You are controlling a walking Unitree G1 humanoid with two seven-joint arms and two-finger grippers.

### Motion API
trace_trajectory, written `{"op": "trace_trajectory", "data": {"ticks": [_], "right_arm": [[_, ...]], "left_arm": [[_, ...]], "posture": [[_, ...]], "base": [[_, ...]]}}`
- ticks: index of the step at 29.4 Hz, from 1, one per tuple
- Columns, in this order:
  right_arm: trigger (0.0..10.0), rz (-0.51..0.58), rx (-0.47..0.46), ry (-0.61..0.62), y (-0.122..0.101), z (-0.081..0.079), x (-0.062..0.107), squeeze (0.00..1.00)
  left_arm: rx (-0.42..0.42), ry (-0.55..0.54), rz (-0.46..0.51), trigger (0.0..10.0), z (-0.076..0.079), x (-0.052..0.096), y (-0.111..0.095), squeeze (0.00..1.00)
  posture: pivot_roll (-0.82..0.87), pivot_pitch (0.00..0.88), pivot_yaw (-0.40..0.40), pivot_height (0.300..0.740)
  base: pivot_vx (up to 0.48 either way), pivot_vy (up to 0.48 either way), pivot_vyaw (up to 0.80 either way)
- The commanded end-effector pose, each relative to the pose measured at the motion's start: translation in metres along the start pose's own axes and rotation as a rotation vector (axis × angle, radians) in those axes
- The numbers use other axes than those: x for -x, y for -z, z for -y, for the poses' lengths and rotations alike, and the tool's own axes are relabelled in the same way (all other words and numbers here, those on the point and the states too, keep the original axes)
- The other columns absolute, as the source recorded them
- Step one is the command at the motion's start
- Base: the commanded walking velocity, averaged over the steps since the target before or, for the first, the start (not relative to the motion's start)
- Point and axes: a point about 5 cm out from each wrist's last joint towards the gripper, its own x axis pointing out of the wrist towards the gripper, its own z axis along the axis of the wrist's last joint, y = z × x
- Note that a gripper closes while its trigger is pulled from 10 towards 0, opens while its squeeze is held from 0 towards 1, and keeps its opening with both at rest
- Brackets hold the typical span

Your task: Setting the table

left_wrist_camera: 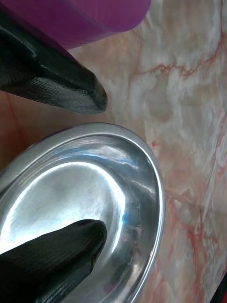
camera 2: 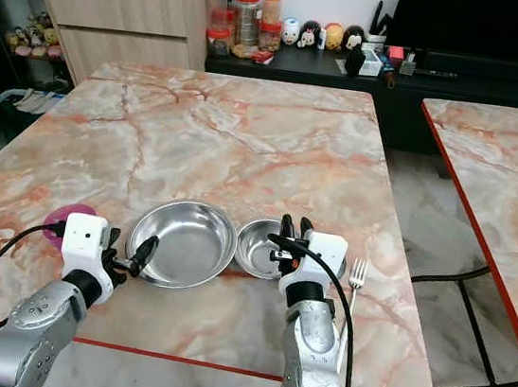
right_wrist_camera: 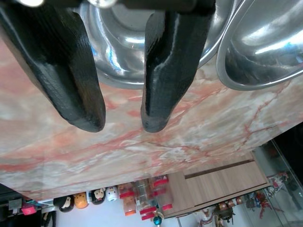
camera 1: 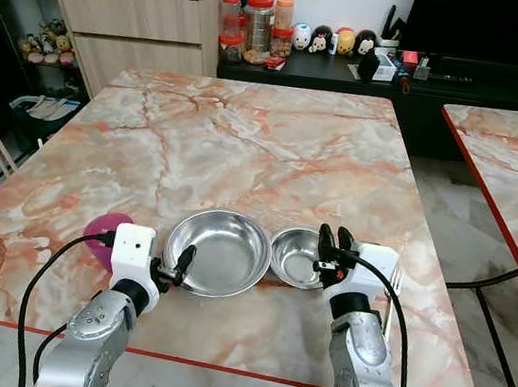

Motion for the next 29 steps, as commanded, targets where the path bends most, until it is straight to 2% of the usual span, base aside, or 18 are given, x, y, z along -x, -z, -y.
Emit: {"op": "trace_trajectory", "data": {"ticks": [1, 10, 19, 25, 26, 27, 28, 29], "right_arm": [[10.0, -0.003, -0.001, -0.001, -0.001, -0.001, -0.001, 0.00], [10.0, -0.002, 0.001, -0.003, -0.001, -0.001, -0.001, 0.00], [10.0, -0.002, 0.001, -0.003, -0.001, -0.001, -0.001, 0.00], [10.0, -0.001, 0.000, -0.004, -0.001, -0.002, -0.001, 0.00], [10.0, -0.001, 0.000, -0.004, -0.001, -0.002, -0.001, 0.00], [10.0, -0.001, 0.000, -0.005, -0.001, -0.002, -0.001, 0.00], [10.0, -0.002, 0.000, -0.005, -0.001, -0.002, -0.001, 0.00], [10.0, -0.002, 0.000, -0.005, -0.001, -0.002, -0.001, 0.00]], "left_arm": [[-0.007, -0.016, -0.032, 10.0, -0.002, -0.002, 0.004, 0.00], [-0.019, -0.019, -0.091, 10.0, -0.001, -0.005, 0.010, 0.00], [0.077, -0.010, -0.147, 10.0, 0.000, -0.007, 0.016, 0.00], [0.079, -0.016, -0.167, 10.0, -0.002, -0.006, 0.017, 0.00], [0.081, -0.016, -0.168, 9.6, -0.002, -0.006, 0.017, 0.00], [0.086, -0.018, -0.166, 7.3, -0.002, -0.006, 0.017, 0.00], [0.094, -0.023, -0.162, 2.1, -0.003, -0.006, 0.016, 0.00], [0.104, -0.027, -0.153, 0.0, -0.004, -0.006, 0.014, 0.00]], "posture": [[0.01, 0.000, 0.043, 0.740], [0.01, 0.000, 0.043, 0.740], [0.01, 0.000, 0.043, 0.740], [0.01, 0.000, 0.042, 0.740], [0.01, 0.000, 0.042, 0.740], [0.01, 0.000, 0.042, 0.740], [0.01, 0.000, 0.042, 0.740], [0.01, 0.000, 0.042, 0.740]], "base": [[0.000, 0.000, 0.00], [0.000, 0.000, 0.00], [0.000, 0.000, 0.00], [0.000, 0.000, 0.00], [0.000, 0.000, 0.00], [0.000, 0.000, 0.00], [0.000, 0.000, 0.00], [0.000, 0.000, 0.00]]}}
